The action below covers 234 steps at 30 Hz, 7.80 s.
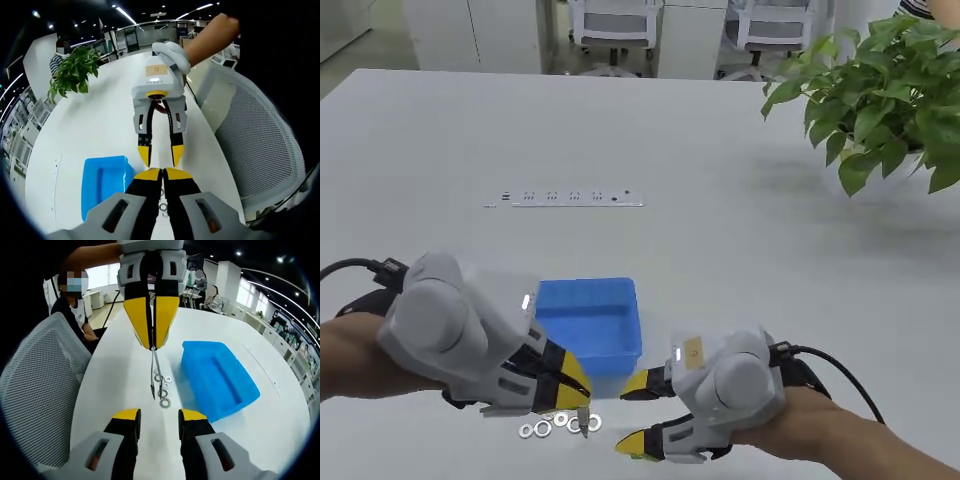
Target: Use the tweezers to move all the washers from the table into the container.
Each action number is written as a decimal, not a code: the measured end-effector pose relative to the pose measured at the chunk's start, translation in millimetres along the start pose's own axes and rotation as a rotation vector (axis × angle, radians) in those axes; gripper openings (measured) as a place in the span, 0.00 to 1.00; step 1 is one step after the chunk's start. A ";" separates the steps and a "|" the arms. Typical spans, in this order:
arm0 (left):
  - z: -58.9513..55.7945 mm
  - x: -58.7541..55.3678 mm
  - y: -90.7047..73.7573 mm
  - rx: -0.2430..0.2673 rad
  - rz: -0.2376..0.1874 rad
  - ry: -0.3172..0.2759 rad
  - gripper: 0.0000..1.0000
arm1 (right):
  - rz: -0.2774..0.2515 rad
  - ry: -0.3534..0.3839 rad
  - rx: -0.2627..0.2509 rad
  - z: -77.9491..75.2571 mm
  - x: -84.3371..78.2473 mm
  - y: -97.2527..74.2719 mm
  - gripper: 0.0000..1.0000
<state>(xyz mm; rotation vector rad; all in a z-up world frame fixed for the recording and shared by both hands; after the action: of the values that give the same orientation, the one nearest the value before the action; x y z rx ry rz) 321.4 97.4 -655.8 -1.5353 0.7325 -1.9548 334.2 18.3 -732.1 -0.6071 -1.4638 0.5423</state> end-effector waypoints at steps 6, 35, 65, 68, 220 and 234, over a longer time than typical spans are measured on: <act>4.2 -2.3 4.7 -0.003 -0.003 0.000 0.06 | 0.000 0.000 -0.003 0.3 -0.6 -0.5 0.32; 11.1 -10.5 6.7 0.030 -0.035 -0.112 0.06 | 0.002 -0.024 0.031 -0.9 16.3 25.3 0.21; 9.0 -11.8 8.2 0.031 -0.024 -0.110 0.06 | 0.048 -0.004 0.034 -3.6 20.2 36.3 0.09; 8.2 -11.4 7.8 0.032 -0.018 -0.105 0.06 | 0.048 -0.002 0.035 -3.4 20.5 36.2 0.09; 95.3 -50.9 -6.1 0.226 -0.187 -0.227 0.07 | -0.047 -0.054 0.079 -105.0 42.5 53.0 0.10; 94.7 -49.2 -6.1 0.214 -0.180 -0.194 0.06 | -0.042 -0.066 0.082 -102.9 42.4 50.7 0.12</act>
<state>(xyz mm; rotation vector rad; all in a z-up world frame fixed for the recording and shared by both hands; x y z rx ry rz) 423.3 128.4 -665.8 -1.6748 0.3023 -1.9044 440.2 79.3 -736.0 -0.4966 -1.5054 0.5915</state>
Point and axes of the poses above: the centre of the closed fingertips' face, and the gripper's own axes: y roughly forward along the fingers, z roughly to its left, x roughly out of its top, the point moved 5 cm from there along -y, roughly backward along the fingers, and after that the axes turned 7 degrees about y, right-handed, at the moved point
